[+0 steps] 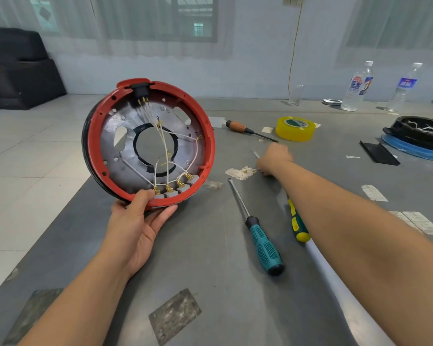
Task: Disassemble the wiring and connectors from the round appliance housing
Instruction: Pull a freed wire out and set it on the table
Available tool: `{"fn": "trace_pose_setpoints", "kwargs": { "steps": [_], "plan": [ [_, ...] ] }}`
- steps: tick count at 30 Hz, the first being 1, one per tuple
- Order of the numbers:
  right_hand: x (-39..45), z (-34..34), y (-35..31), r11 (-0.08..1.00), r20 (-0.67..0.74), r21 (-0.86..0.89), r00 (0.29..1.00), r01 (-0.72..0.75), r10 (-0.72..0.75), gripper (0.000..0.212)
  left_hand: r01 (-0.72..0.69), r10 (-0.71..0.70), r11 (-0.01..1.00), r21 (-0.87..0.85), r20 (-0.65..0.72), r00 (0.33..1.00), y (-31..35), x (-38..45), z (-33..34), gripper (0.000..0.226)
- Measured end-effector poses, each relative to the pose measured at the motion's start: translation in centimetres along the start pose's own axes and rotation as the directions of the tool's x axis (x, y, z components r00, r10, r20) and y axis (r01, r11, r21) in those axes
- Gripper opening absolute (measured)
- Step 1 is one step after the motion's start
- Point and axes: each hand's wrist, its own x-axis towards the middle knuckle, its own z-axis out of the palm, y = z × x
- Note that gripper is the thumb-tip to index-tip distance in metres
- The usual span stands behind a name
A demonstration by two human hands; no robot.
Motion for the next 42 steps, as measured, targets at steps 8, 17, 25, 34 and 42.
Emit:
{"fn": "trace_pose_setpoints", "kwargs": {
  "steps": [8,17,25,34,42],
  "plan": [
    [-2.7,-0.9,0.1,0.950,-0.016,-0.152,0.960,0.274,-0.280,0.036,-0.016,0.016,1.000,-0.001,0.016,1.000,0.1,-0.5,0.4,0.054],
    [-5.3,0.9,-0.5,0.896,0.263,-0.245,0.915,0.371,-0.306,0.045,-0.024,0.024,1.000,0.005,-0.005,1.000,0.2,-1.2,0.5,0.053],
    [-4.9,0.9,-1.2,0.951,0.257,-0.147,0.939,0.271,-0.228,0.043,-0.019,0.019,1.000,-0.003,-0.023,1.000,0.2,-1.0,0.3,0.057],
    [-7.0,-1.1,-0.4,0.936,0.220,-0.118,0.928,0.332,-0.301,0.039,-0.045,0.045,0.999,-0.029,-0.013,0.999,0.1,-1.0,0.1,0.060],
    [-17.1,-1.7,1.7,0.934,0.152,-0.046,0.927,0.354,-0.344,0.061,-0.128,0.127,0.992,-0.007,-0.025,0.992,0.3,-2.3,0.1,0.058]
  ]
}}
